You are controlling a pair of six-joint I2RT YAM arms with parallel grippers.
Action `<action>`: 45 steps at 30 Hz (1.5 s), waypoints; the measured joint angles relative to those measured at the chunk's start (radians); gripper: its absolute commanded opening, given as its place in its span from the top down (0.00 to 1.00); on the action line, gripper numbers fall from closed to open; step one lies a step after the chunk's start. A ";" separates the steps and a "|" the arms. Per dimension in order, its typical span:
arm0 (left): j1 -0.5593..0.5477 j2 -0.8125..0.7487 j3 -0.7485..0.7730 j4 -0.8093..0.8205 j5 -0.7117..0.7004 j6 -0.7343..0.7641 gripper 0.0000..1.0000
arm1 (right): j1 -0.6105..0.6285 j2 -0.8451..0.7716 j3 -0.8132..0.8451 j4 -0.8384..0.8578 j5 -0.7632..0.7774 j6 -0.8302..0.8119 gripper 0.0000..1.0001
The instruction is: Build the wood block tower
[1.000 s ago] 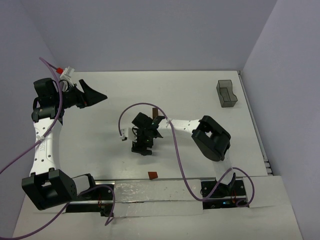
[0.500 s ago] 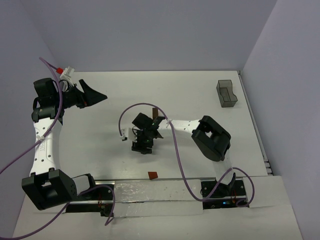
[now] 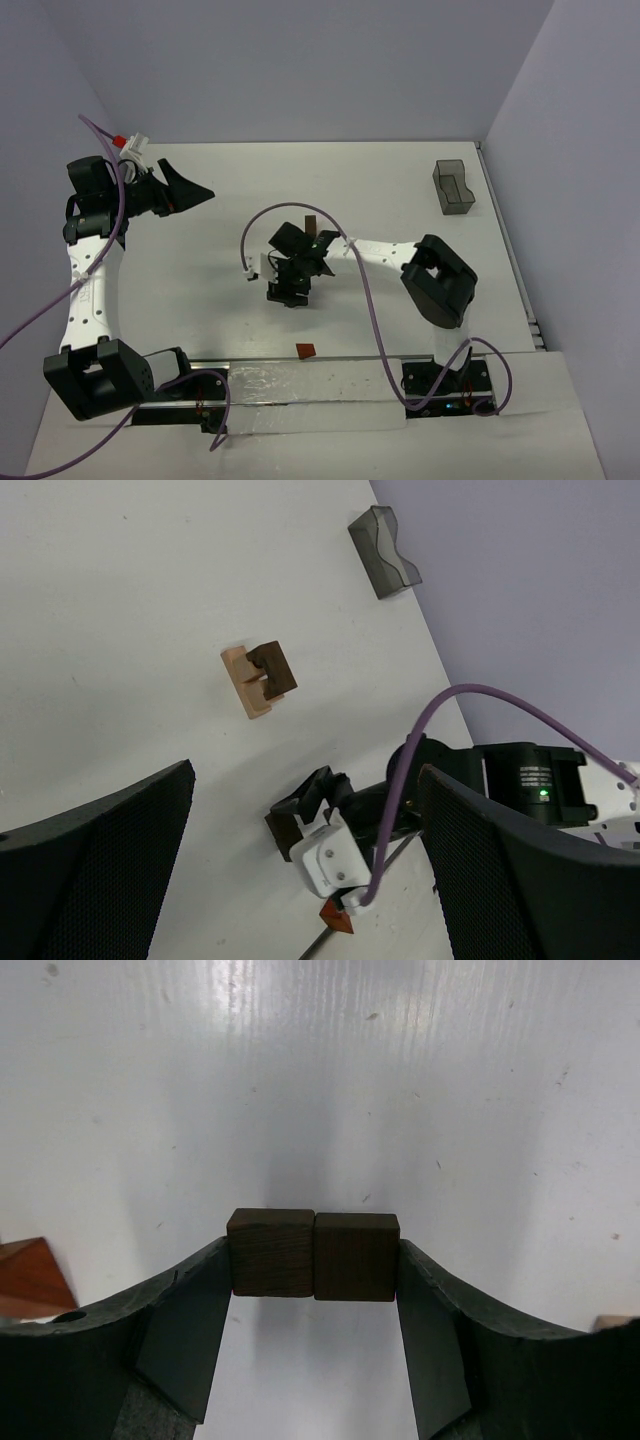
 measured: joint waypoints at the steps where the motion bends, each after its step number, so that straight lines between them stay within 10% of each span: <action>1: 0.000 0.000 0.000 0.000 0.000 0.000 0.01 | -0.001 -0.017 -0.001 -0.008 -0.006 -0.005 0.46; 19: 0.007 -0.016 -0.016 0.009 0.024 0.000 0.02 | -0.278 -0.150 0.281 -0.390 -0.032 -0.251 0.52; 45: 0.021 -0.018 -0.020 0.033 0.050 -0.004 0.01 | -0.393 0.237 0.766 -0.570 -0.063 -0.336 0.52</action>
